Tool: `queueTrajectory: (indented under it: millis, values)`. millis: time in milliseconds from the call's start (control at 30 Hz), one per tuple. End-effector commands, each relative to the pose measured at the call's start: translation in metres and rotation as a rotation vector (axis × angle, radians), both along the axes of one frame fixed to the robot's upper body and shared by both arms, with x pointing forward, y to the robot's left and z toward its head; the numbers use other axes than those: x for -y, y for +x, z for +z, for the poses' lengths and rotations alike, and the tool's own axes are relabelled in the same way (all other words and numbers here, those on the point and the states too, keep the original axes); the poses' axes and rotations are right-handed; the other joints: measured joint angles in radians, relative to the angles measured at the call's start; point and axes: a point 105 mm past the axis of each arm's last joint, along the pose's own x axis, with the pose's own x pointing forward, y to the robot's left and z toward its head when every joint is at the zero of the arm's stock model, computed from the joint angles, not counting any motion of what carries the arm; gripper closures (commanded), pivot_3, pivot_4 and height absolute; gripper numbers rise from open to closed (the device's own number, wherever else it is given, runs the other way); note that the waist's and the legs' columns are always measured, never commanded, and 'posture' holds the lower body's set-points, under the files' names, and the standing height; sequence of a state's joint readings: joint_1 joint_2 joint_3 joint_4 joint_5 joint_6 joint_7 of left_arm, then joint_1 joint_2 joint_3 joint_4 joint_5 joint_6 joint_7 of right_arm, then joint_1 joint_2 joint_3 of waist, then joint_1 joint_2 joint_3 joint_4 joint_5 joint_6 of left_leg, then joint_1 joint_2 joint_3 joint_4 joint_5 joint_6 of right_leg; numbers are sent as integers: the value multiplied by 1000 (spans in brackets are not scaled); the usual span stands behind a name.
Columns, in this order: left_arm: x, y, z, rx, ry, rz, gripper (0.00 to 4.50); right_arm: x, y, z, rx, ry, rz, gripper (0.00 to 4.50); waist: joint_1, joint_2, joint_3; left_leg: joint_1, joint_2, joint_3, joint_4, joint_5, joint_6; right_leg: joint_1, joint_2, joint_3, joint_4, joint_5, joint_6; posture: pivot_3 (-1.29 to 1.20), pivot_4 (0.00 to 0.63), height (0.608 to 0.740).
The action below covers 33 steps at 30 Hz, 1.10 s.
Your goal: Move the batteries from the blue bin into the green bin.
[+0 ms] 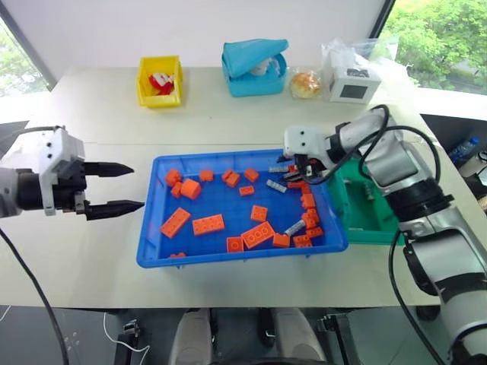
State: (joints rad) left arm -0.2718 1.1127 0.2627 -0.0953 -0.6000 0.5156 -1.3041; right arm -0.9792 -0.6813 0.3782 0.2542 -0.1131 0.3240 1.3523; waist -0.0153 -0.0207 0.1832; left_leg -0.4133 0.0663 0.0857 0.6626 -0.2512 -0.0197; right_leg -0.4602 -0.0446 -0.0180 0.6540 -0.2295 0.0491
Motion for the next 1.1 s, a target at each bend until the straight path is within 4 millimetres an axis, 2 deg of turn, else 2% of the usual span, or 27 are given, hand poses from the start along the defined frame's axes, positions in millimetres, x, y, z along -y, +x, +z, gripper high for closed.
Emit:
queueTrajectory:
  millis: [33, 67, 233, 333, 433, 633, 867, 1100]
  values:
    - [16, -3, 4, 27, -1, -63, 0, 6, -16, 20, 39, -10, 66, 4262, 2, 0, 0, 0, 0, 0, 0, 0, 0, 0, 0, 0, 0, 0, 0, 0, 150, 736]
    - [20, -4, 3, 25, -1, -79, 0, 9, -21, 18, 39, -35, 90, 4486, 3, 0, 0, 0, 0, 0, 0, 0, 0, 0, 0, 0, 0, 0, 0, 0, 150, 736]
    - [41, -7, -3, 25, -9, -161, 0, 22, -49, -2, -44, -191, 230, 4486, 3, 0, 0, 0, 0, 0, 1, 0, 0, 1, 0, 0, -1, 0, 0, 0, 150, 736]
    - [53, -8, -6, 24, -15, -205, 0, 24, -59, -12, -89, -251, 288, 4486, -2, -1, 0, 0, 0, 0, 1, 0, 0, 0, 1, 1, -1, 0, 0, 0, 150, 736]
    - [62, -8, -9, 23, -16, -239, 0, 20, -62, -20, -103, -288, 332, 3645, -4, -1, 0, 1, 0, 0, 1, 0, 0, 0, 2, 2, 0, 0, 1, 0, 150, 736]
    - [73, -9, -10, 29, -18, -274, 0, 16, -58, -30, -93, -337, 380, 670, 1, -1, 0, 1, 0, 1, 1, 0, 0, 1, 2, 3, 0, 0, 1, 0, 150, 736]
    - [80, -14, -9, 34, -27, -295, 0, 9, -54, -47, -92, -361, 420, 670, 1, -1, 0, 1, 0, 1, 1, 0, 0, 1, 2, 3, 0, 0, 1, 0, 150, 736]
    - [83, -18, -9, 32, -28, -302, 0, 6, -47, -49, -90, -354, 415, 670, 1, -1, 0, 1, 0, 0, 1, 0, 0, 1, 2, 3, 0, 0, 1, 0, 150, 736]
